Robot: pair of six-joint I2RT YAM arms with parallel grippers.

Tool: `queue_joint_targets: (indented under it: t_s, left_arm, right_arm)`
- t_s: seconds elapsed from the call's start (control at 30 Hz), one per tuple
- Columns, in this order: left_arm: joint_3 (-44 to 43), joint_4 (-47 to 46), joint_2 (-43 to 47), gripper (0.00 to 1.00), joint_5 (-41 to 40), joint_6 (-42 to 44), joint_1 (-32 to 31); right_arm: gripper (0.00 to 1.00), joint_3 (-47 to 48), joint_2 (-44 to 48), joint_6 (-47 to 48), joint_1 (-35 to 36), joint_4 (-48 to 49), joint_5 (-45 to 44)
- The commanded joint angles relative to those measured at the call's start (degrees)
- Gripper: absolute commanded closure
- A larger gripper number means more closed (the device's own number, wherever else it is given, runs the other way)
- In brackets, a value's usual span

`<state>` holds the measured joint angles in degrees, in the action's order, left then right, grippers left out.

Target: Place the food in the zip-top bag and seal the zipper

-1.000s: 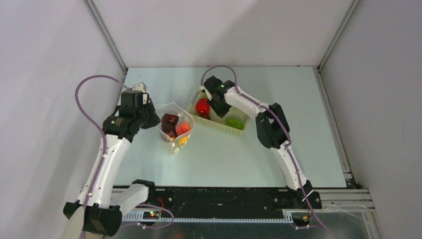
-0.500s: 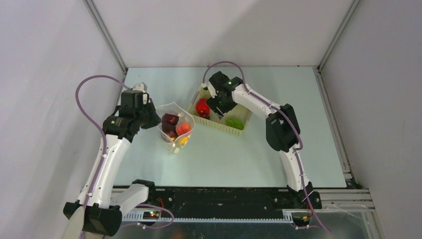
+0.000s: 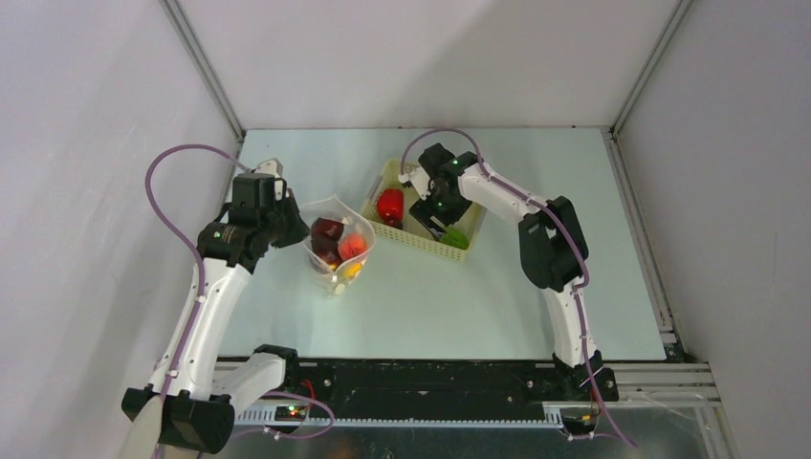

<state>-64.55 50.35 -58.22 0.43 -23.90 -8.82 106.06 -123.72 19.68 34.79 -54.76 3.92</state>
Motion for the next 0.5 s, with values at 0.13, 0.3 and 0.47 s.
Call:
queue_joint_targets:
  t_s: [0.13,0.3,0.47]
  left_arm:
    - [-0.26,-0.90,0.25,1.00,0.76,1.16,0.21]
    - [-0.31,-0.87,0.34,1.00,0.62,1.14,0.21]
    - [-0.31,-0.83,0.15,1.00,0.47,1.14,0.20]
  right_arm:
    - [0.18,-1.25,1.53,4.21,0.24,-1.02,-1.02]
    - [0.19,-1.19,-0.67,3.79,0.26,-1.35,-3.36]
    - [0.23,-1.42,-2.27,3.26,0.32,-1.36,-6.42]
